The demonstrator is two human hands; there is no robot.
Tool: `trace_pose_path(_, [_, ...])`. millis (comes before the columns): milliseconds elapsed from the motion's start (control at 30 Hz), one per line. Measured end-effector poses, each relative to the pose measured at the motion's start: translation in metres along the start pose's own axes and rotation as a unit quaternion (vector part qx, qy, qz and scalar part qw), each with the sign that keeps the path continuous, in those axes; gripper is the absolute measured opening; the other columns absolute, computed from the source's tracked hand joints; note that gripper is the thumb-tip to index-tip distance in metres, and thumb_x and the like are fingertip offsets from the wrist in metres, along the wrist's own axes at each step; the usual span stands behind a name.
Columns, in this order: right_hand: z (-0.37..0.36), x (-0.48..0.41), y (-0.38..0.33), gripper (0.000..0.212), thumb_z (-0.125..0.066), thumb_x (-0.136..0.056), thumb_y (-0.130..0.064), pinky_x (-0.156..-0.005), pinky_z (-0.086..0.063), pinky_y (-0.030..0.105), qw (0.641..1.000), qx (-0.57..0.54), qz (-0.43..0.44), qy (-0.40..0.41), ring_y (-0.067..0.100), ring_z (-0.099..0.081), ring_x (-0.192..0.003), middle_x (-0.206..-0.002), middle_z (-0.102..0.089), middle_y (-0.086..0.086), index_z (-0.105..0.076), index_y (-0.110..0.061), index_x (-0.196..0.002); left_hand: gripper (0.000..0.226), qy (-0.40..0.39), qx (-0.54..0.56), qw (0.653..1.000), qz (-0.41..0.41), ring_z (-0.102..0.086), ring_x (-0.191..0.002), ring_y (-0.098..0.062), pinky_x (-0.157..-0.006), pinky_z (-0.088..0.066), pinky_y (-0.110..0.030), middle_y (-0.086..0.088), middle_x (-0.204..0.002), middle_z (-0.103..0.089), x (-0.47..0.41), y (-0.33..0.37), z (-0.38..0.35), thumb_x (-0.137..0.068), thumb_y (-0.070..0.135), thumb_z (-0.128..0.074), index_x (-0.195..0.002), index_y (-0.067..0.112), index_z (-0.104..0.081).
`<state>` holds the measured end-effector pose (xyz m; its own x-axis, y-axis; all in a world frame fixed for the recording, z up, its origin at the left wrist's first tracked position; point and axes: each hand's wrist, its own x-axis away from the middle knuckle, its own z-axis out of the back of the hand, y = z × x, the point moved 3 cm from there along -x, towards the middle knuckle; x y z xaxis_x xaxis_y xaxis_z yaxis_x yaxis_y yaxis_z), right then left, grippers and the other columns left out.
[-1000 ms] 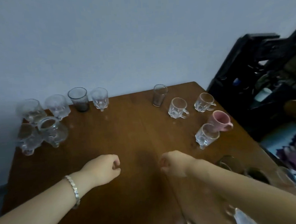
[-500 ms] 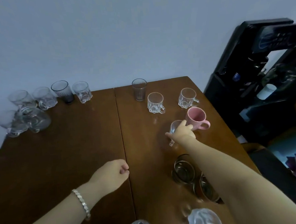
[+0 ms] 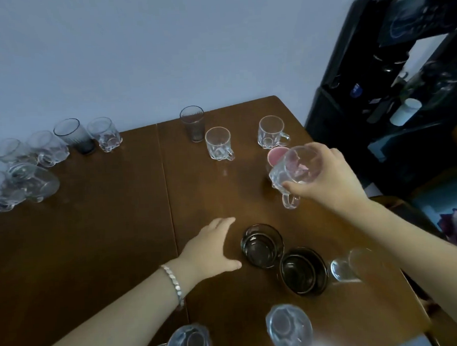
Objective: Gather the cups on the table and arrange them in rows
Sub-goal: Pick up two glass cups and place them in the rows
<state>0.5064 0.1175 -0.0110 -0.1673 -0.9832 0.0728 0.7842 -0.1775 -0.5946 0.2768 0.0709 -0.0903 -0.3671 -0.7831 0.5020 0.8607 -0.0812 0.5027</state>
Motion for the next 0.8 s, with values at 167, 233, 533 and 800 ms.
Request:
trace_pose_path(167, [0.024, 0.03, 0.023, 0.087, -0.084, -0.061, -0.039, -0.081, -0.047, 0.029, 0.999, -0.009, -0.039, 0.013, 0.011, -0.049, -0.093, -0.118, -0.046, 0.003, -0.042, -0.024, -0.136, 0.115, -0.02, -0.151, 0.987, -0.052, -0.023, -0.143, -0.024, -0.112, -0.031, -0.042, 0.0, -0.159, -0.014, -0.032, 0.038, -0.034, -0.068, 0.044, -0.079, -0.151, 0.023, -0.003])
trace_pose_path(233, [0.018, 0.035, 0.029, 0.088, -0.084, -0.06, -0.038, -0.08, -0.043, 0.026, 0.999, -0.018, -0.05, 0.01, 0.01, -0.048, -0.093, -0.113, -0.043, -0.001, -0.042, -0.026, -0.135, 0.11, 0.003, -0.154, 0.987, -0.05, -0.031, -0.139, -0.025, -0.109, -0.035, -0.04, -0.002, -0.156, -0.02, -0.035, 0.038, -0.038, -0.069, 0.043, -0.078, -0.151, 0.02, -0.008])
trace_pose_path(533, [-0.062, 0.031, -0.03, 0.089, -0.086, -0.058, -0.042, -0.081, -0.045, 0.022, 0.998, -0.007, 0.004, -0.062, 0.011, -0.051, -0.107, -0.129, -0.047, 0.0, -0.042, -0.028, -0.134, 0.105, 0.122, 0.046, 0.989, 0.072, -0.038, -0.135, -0.019, -0.11, -0.04, -0.036, 0.003, -0.149, -0.03, 0.009, -0.064, 0.023, -0.063, 0.046, -0.082, -0.147, 0.02, -0.024])
trace_pose_path(800, [-0.159, 0.023, -0.147, 0.091, -0.085, -0.06, -0.041, -0.087, -0.049, 0.027, 0.989, -0.027, 0.025, -0.146, 0.016, -0.053, -0.11, -0.123, -0.044, -0.001, -0.038, -0.029, -0.137, 0.103, 0.24, 0.03, 0.956, 0.168, -0.04, -0.131, -0.026, -0.104, -0.041, -0.037, -0.005, -0.144, -0.034, 0.061, -0.217, 0.146, -0.063, 0.049, -0.081, -0.144, 0.015, -0.027])
